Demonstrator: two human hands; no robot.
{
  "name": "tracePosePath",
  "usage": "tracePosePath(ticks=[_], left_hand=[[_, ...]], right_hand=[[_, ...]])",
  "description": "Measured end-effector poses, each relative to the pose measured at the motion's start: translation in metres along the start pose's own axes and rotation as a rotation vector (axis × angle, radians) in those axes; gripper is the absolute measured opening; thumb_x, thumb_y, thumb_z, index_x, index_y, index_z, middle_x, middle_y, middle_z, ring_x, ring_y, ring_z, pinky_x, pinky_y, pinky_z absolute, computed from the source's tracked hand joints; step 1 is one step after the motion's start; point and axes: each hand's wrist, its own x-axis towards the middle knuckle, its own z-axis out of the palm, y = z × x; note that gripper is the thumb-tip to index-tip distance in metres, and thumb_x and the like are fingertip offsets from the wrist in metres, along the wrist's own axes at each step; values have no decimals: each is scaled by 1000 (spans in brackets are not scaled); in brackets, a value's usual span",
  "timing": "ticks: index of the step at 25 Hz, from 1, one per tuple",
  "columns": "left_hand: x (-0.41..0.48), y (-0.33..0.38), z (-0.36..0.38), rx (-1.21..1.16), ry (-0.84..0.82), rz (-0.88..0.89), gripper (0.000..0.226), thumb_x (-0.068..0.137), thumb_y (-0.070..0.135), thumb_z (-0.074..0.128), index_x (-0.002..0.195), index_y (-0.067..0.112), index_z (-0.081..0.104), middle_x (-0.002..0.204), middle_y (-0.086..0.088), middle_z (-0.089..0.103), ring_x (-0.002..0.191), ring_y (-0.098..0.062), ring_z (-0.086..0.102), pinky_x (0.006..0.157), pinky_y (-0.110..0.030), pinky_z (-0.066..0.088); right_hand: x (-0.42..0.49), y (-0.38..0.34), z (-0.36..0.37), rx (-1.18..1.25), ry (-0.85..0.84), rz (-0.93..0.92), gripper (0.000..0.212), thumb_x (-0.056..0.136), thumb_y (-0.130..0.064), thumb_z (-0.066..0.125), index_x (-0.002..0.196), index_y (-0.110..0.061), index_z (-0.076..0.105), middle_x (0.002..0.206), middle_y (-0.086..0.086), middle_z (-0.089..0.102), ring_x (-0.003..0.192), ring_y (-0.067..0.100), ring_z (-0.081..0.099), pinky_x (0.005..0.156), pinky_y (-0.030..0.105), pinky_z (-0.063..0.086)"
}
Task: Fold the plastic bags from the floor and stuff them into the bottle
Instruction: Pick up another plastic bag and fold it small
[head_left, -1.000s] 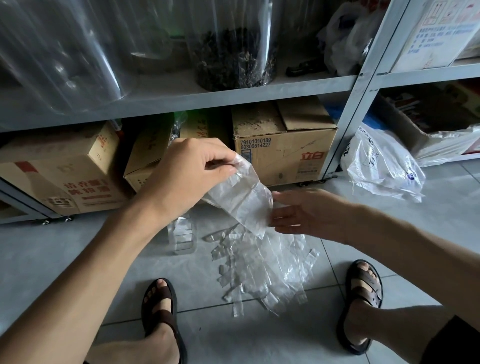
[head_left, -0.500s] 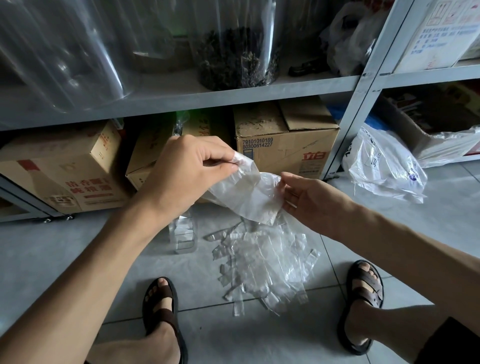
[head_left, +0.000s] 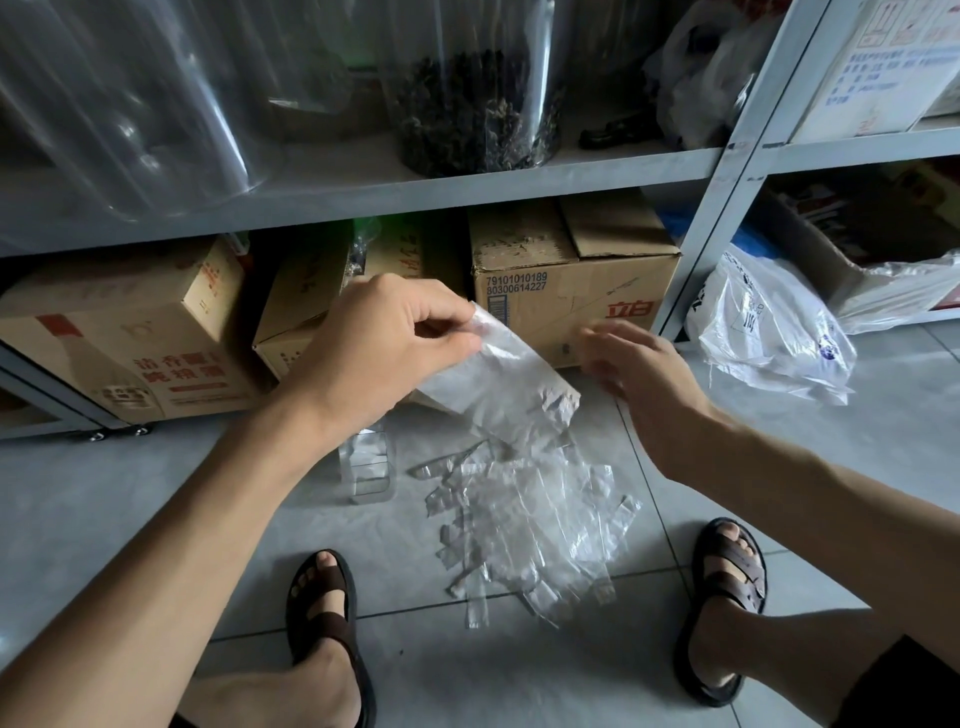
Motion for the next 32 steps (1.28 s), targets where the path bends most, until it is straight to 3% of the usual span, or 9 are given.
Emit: tracePosePath(ticks=[2, 4, 6, 8, 13, 19, 28, 32], left_hand=[[-1, 1, 5, 66, -66, 12, 7, 84, 12, 75, 84, 16, 80, 88, 13, 75, 85, -5, 69, 80, -34, 54], [-1, 2, 8, 94, -116, 26, 15, 84, 11, 75, 89, 24, 81, 87, 11, 75, 83, -8, 68, 76, -37, 53], [0, 3, 10, 89, -151, 38, 30, 83, 8, 74, 93, 36, 78, 87, 10, 74, 82, -10, 66, 74, -38, 53], [0, 6, 9, 81, -181, 37, 42, 82, 5, 73, 94, 45, 72, 88, 11, 73, 83, -10, 66, 74, -37, 52], [-1, 2, 10, 52, -140, 36, 28, 76, 9, 82, 97, 27, 77, 100, 9, 71, 89, -12, 65, 79, -34, 51], [-5, 1, 5, 40, 42, -50, 19, 74, 29, 85, 92, 27, 77, 93, 13, 73, 86, -8, 67, 80, -38, 55], [-4, 7, 8, -15, 157, -144, 12, 75, 37, 83, 82, 29, 78, 78, 7, 75, 71, -11, 64, 69, -35, 49], [-2, 6, 7, -74, 155, -120, 3, 80, 31, 81, 81, 31, 78, 83, 17, 75, 80, -5, 69, 76, -32, 53]], right_hand=[[-10, -11, 3, -138, -158, -238, 14, 93, -21, 67, 102, -13, 73, 98, -2, 73, 88, 7, 67, 77, 15, 51], [-15, -13, 10, -251, -295, -328, 22, 85, -30, 74, 103, -17, 75, 108, 3, 70, 97, 15, 69, 84, 25, 56], [-13, -7, 14, -454, -271, -416, 26, 77, -41, 79, 99, -28, 76, 106, -4, 70, 98, 19, 70, 88, 42, 57], [-11, -2, 15, -501, -251, -449, 19, 77, -35, 82, 94, -28, 76, 98, -7, 73, 92, 15, 71, 88, 45, 57], [-10, -7, 10, -378, -228, -396, 4, 82, -19, 78, 84, -22, 79, 83, -1, 76, 78, 12, 69, 80, 35, 57], [-10, -17, 2, -108, -198, -303, 12, 81, -16, 75, 89, -8, 77, 91, 12, 76, 84, 19, 71, 83, 32, 59], [-11, -19, 2, 201, -315, -223, 8, 80, -13, 70, 84, -5, 71, 83, 6, 73, 76, 15, 69, 70, 23, 57], [-13, -20, 4, 84, -312, -272, 12, 82, -9, 71, 94, -5, 70, 85, 3, 74, 78, 13, 71, 70, 20, 55]])
